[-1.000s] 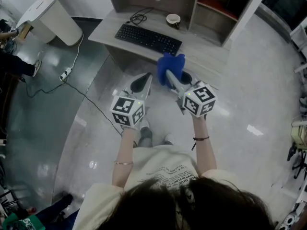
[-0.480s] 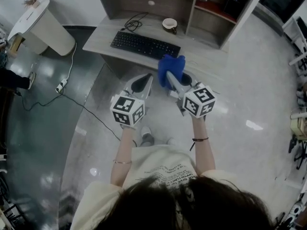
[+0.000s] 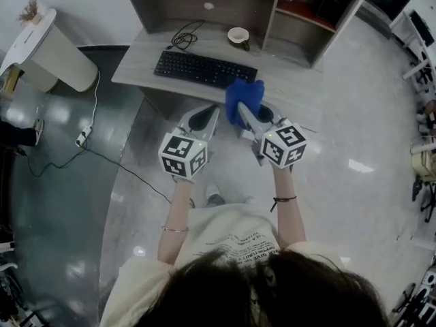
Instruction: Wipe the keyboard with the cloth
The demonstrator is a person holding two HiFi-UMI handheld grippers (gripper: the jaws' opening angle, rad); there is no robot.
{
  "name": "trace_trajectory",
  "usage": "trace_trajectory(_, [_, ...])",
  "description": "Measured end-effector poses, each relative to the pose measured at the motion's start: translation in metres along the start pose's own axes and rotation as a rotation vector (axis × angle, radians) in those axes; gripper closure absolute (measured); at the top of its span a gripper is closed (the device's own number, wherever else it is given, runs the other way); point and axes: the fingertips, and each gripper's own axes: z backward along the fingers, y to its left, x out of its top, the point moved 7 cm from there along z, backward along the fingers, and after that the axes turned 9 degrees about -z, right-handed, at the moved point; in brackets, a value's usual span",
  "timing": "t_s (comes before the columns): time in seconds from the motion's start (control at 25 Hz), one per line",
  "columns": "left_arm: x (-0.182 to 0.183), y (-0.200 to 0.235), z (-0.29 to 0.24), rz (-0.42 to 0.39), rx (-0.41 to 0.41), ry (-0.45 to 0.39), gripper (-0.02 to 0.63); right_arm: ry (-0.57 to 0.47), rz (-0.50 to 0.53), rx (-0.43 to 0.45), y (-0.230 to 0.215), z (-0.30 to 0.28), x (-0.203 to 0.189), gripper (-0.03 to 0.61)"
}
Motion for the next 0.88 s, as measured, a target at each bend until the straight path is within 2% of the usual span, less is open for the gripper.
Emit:
trace_trajectory(0.32, [-0.005,0.030,0.003,-0.010,-0.061,0.007,0.612,-0.026,-0.019,-0.063,0.008,-0.025,-0.005,0.520])
trace_trajectory(0.88, [-0.010,0.061,0.009,0.002,-0.098,-0.004,0.612,-0.027,-0.020,-0.102,0.022,-0.052,-0.013,0.520])
